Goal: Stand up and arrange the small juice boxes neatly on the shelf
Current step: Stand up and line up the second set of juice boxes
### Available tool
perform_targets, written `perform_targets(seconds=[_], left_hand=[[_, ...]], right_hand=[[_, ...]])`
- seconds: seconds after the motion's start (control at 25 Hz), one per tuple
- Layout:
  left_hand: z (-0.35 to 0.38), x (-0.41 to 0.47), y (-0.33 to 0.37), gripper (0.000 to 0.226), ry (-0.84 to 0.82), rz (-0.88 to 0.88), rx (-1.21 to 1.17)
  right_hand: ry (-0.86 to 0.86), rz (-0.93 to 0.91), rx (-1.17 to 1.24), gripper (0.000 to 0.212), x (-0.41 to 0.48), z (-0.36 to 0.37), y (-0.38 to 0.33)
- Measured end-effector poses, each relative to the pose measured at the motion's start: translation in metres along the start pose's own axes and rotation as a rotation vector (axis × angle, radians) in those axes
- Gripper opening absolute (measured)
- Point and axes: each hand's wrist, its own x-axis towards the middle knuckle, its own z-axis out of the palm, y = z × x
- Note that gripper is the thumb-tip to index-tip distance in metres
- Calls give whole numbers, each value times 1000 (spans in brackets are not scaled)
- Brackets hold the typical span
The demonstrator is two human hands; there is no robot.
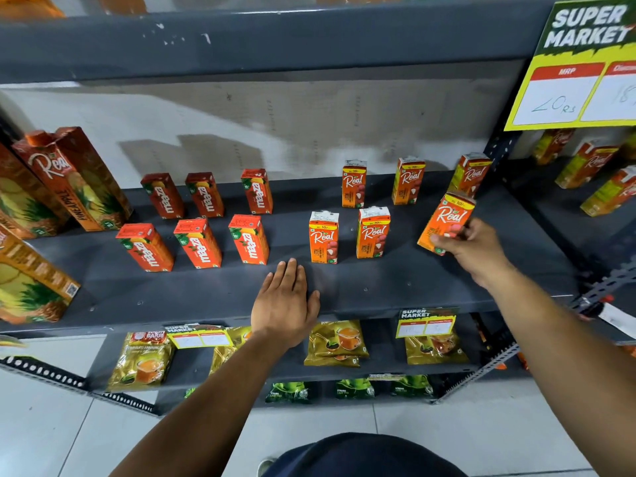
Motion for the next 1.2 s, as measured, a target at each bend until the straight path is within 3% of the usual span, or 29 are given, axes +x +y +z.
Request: perform_targets(seconds=[0.28,0.4,0.44,0.52,0.6,0.68,0.76,0.88,0.96,1.08,1.2], left_hand=[[1,-1,-1,80,-3,-4,-24],[2,-1,-1,80,-9,-2,-28],[2,-1,-1,80,-7,-2,-29],[2,-1,-1,80,1,-3,-26],[3,0,0,80,-6,5,-18],[2,-1,-1,81,-4,3,-14],[0,-2,-1,81,-10,6,-21],[-1,-2,-2,81,-17,10,-36],[-2,-2,-2,79,-25,16,-36],[-1,-3,-3,72,-17,24,-40],[-3,1,-2,69,-1,-17,-147]], right_hand=[[-14,-85,-462,58,11,2,12],[-16,-92,-478,85,0,-2,1],[53,-182,-408,91,-7,-2,-9],[165,-543,-458,80,-19,6,-38],[-39,-872,-792,60,-26,26,-71],[-376,-868,-1171,64,-31,60,-90],[-521,-726,-1366,82,-30,86,-94],[-558,-486,-1238,98,-20,90,-97],[-485,-480,-1075,86,-9,70,-100],[5,-666,-679,51,5,27,-89],[374,-538,-114,44,8,-8,-58]])
